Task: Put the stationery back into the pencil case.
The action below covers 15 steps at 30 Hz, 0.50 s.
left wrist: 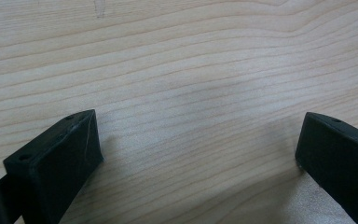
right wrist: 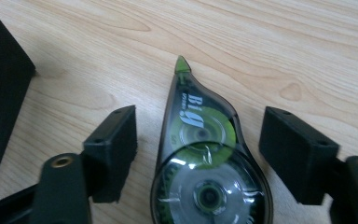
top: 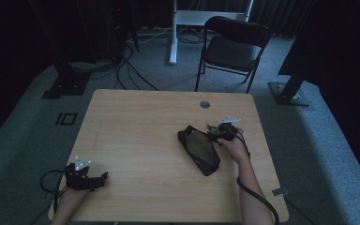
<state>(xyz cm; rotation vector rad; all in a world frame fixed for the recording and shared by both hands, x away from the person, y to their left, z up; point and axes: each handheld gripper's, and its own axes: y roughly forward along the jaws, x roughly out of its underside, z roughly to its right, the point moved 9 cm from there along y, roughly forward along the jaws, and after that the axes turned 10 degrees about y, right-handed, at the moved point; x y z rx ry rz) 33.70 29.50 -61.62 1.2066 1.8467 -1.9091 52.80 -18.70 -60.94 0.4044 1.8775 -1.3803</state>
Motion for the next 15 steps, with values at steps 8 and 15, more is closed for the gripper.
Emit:
stream_pose_setpoints(
  ticks=[8, 15],
  values=[
    [0.0, 0.0, 0.0, 0.1, -0.001, 0.0, 0.0, 48.1, -0.23, -0.11, 0.12, 0.016, 0.014, 0.021],
    [0.0, 0.0, 0.0, 0.1, 0.0, 0.0, 0.0, 49.8, -0.81, 0.19, -0.18, 0.003, -0.028, 0.041]
  ],
)
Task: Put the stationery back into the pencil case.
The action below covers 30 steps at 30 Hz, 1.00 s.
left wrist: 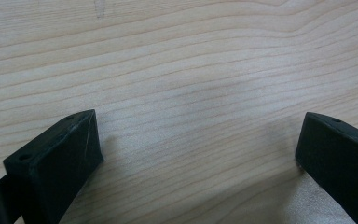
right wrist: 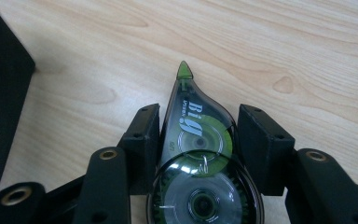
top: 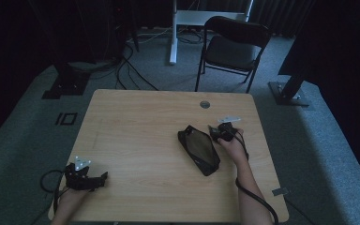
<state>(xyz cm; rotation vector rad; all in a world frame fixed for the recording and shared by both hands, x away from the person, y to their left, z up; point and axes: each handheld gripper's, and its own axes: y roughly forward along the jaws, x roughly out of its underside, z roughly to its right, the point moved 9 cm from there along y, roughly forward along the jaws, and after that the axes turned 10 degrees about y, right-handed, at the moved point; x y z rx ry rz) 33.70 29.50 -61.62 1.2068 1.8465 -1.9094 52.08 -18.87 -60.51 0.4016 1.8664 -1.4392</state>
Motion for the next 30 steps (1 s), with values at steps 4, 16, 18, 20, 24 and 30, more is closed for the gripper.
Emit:
stream_pose_setpoints(
  ticks=[4, 16, 18, 20, 24, 30],
  values=[
    [0.0, 0.0, 0.0, 0.1, -0.001, -0.001, 0.0, 50.0, -0.6, 0.2, 0.2, 0.014, -0.012, 0.017],
    [0.0, 0.0, 0.0, 0.1, -0.001, -0.001, 0.0, 50.3, -2.9, 0.5, 0.5, 0.041, 0.007, 0.012],
    [0.0, 0.0, 0.0, 0.1, 0.0, 0.0, 0.0, 50.3, -3.7, 0.3, 0.6, 0.059, 0.016, 0.014],
    [0.0, 0.0, 0.0, 0.1, -0.001, -0.001, 0.0, 50.3, -4.3, 0.1, 0.6, 0.079, 0.026, 0.012],
    [0.0, 0.0, 0.0, 0.1, -0.001, -0.001, 0.0, 50.4, -5.6, -0.2, 0.3, 0.094, 0.033, 0.001],
    [0.0, 0.0, 0.0, 0.1, 0.0, -0.001, 0.0, 50.4, -7.2, -0.8, -0.2, 0.101, 0.049, -0.014]
  ],
)
